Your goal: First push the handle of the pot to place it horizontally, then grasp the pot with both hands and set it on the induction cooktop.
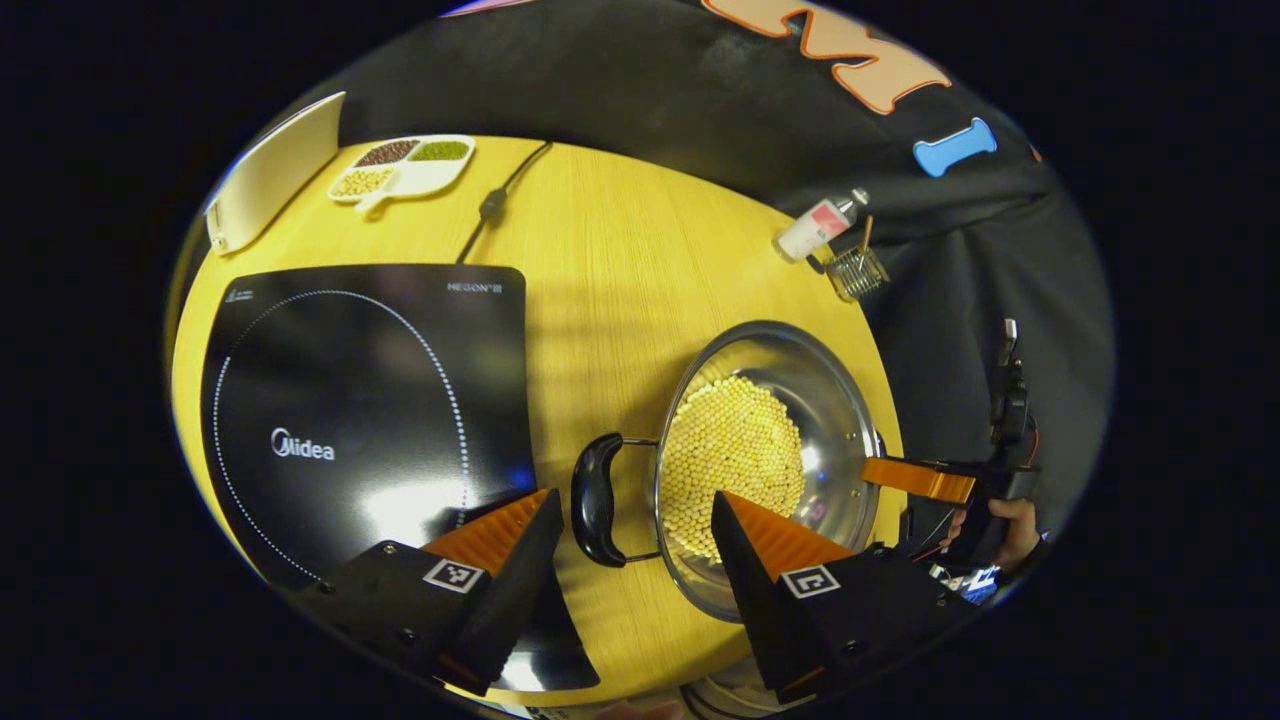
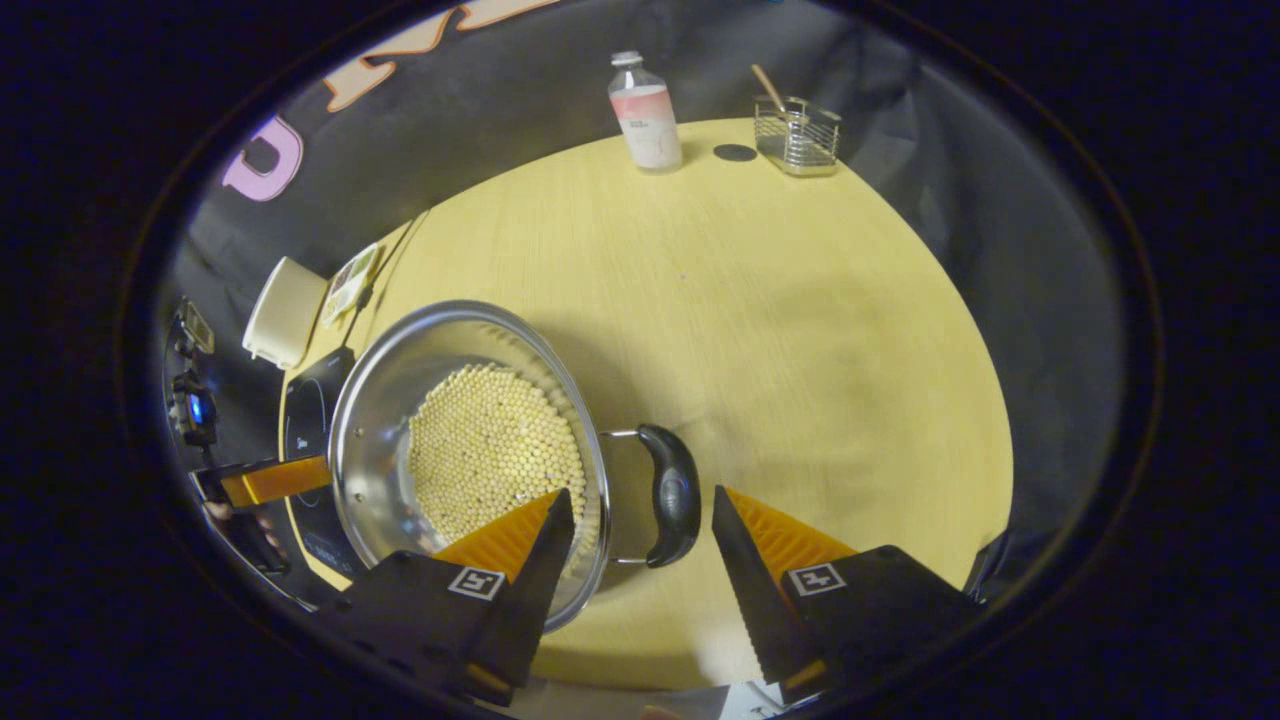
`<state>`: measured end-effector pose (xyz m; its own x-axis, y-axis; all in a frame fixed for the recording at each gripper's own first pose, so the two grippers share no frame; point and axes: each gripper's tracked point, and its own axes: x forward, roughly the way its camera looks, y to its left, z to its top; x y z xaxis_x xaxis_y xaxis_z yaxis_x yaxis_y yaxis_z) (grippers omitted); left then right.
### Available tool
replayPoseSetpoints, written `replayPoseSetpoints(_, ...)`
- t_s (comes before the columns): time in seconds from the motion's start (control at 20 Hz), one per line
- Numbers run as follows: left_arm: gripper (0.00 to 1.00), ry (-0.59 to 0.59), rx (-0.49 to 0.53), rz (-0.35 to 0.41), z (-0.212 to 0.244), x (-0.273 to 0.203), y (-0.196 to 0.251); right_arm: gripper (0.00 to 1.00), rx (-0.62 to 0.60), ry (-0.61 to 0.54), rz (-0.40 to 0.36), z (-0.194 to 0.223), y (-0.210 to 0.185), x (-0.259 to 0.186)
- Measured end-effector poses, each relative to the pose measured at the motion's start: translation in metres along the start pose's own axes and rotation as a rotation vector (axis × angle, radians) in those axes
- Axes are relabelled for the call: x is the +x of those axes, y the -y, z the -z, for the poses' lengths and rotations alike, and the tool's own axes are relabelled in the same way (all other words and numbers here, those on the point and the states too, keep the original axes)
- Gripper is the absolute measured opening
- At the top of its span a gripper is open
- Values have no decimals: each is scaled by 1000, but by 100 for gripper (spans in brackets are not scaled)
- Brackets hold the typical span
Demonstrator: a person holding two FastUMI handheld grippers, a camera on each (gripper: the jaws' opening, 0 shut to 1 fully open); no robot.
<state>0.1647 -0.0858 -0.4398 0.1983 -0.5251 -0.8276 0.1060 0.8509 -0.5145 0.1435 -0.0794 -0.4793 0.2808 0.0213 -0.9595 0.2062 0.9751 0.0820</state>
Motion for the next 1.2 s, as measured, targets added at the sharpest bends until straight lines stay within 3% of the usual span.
replayPoseSetpoints(0.05,92,-16,7,2,1,2,1,78,-10,-2,4,0,1,2)
replayPoseSetpoints(0.4,88,-15,86,-76,-14,22,-3,78,-4,-8,7,-5,3,18)
replayPoseSetpoints(0.45,87,-18,103,-94,-15,24,-4,71,-7,-8,8,-4,2,19)
replayPoseSetpoints(0.6,84,-22,144,-153,-17,29,-8,71,-26,-12,21,-3,2,28)
replayPoseSetpoints(0.65,82,-22,164,-175,-17,30,-10,81,-33,-10,25,-3,2,29)
replayPoseSetpoints(0.7,82,-22,181,-200,-17,32,-12,71,-37,-5,30,-4,2,32)
replayPoseSetpoints(1.0,77,-61,262,-315,-7,39,-21,72,-29,-17,31,5,-1,41)
replayPoseSetpoints(1.05,67,-59,260,-323,-7,41,-23,64,-21,-18,24,2,0,39)
replayPoseSetpoints(1.1,76,-52,253,-320,-8,41,-22,65,-15,-22,11,5,-1,41)
replayPoseSetpoints(1.2,72,-57,239,-307,-7,42,-21,61,3,-26,-27,5,-1,43)
